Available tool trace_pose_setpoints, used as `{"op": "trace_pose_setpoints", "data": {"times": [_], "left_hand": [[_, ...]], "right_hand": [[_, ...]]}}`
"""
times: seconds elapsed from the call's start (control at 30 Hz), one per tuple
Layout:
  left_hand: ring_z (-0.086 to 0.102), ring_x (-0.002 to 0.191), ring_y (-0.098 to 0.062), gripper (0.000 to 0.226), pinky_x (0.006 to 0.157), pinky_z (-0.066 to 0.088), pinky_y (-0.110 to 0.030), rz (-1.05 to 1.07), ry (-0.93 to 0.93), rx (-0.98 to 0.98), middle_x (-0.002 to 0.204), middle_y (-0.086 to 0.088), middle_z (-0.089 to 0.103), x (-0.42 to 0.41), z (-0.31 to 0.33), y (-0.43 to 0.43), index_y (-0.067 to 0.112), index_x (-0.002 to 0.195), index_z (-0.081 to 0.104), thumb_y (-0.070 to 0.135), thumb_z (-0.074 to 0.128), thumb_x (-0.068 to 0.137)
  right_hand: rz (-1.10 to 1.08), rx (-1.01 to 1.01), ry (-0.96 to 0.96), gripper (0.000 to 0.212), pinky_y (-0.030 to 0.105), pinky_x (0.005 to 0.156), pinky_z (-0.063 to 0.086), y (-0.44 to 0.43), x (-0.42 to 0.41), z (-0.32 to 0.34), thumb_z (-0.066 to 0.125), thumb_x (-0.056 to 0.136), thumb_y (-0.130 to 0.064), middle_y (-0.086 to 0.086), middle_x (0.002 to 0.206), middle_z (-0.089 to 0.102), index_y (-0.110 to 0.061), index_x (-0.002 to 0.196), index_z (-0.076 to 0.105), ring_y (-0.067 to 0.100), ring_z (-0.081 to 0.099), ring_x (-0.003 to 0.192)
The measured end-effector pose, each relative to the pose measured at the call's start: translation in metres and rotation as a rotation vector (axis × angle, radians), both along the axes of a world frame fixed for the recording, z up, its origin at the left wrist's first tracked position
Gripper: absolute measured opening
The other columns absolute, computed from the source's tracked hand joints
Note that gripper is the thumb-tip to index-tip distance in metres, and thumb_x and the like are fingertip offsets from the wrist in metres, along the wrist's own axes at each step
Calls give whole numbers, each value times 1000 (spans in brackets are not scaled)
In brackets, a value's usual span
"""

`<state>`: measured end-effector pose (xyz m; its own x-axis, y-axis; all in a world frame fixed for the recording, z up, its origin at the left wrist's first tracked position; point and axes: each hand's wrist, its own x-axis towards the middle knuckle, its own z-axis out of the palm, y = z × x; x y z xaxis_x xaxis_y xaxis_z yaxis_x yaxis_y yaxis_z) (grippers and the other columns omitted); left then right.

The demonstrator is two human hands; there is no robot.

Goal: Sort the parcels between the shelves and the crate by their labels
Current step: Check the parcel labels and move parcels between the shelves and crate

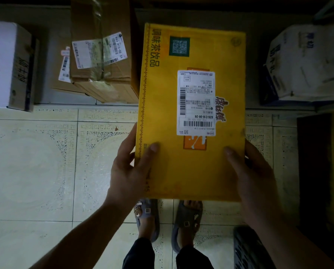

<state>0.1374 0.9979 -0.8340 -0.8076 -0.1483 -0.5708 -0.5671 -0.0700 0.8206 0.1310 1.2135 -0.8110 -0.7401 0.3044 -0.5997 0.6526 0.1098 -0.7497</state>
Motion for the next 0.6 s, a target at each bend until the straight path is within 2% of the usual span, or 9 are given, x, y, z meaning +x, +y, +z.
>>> {"op": "trace_pose_setpoints", "data": {"times": [0.1,0.17,0.23,0.3,0.37,0.5,0.6], "left_hand": [[58,118,-19,71,83,58,-45,-18,-13,-27,139,11,51,-14,-11,4,50,140,39,57,65,75],[54,115,-7,65,80,56,-31,-16,-2,-88,140,11,43,-26,-19,6,46,142,37,48,66,84],[50,111,-2,57,75,51,-23,-22,-14,-119,138,7,39,-41,-28,6,42,143,38,33,62,92],[52,118,-13,58,80,54,-32,-45,-36,-90,139,4,41,-53,-37,3,42,143,38,27,60,92],[52,123,-21,61,88,56,-44,-71,-48,-45,142,2,45,-64,-43,2,43,143,37,27,58,88],[54,123,-23,55,91,54,-51,-129,-5,-67,137,6,54,-88,-51,4,42,143,38,14,50,97],[52,124,-24,59,91,53,-53,-165,-14,-77,140,8,51,-102,-55,3,47,143,35,13,48,98]], "right_hand": [[14,-16,9,21,25,69,38,3,-15,-11,58,92,-37,-30,92,66,-45,111,62,-10,55,88],[19,-7,22,22,25,69,39,5,-27,-19,58,94,-36,-25,99,65,-41,115,62,-7,56,91],[19,17,38,16,28,71,40,4,-40,-26,59,94,-34,-22,101,64,-39,108,63,-2,57,93],[30,36,50,8,28,70,38,5,-54,-34,59,94,-33,-20,98,63,-37,101,62,-1,55,91],[37,61,49,11,28,72,38,5,-67,-44,59,94,-35,-16,102,62,-36,105,62,1,54,92],[44,89,86,18,35,81,45,4,-90,-60,61,91,-39,-5,114,63,-34,109,63,9,57,100],[53,90,122,10,29,76,45,2,-105,-67,59,95,-30,-17,94,63,-34,102,63,-1,57,88]]}}
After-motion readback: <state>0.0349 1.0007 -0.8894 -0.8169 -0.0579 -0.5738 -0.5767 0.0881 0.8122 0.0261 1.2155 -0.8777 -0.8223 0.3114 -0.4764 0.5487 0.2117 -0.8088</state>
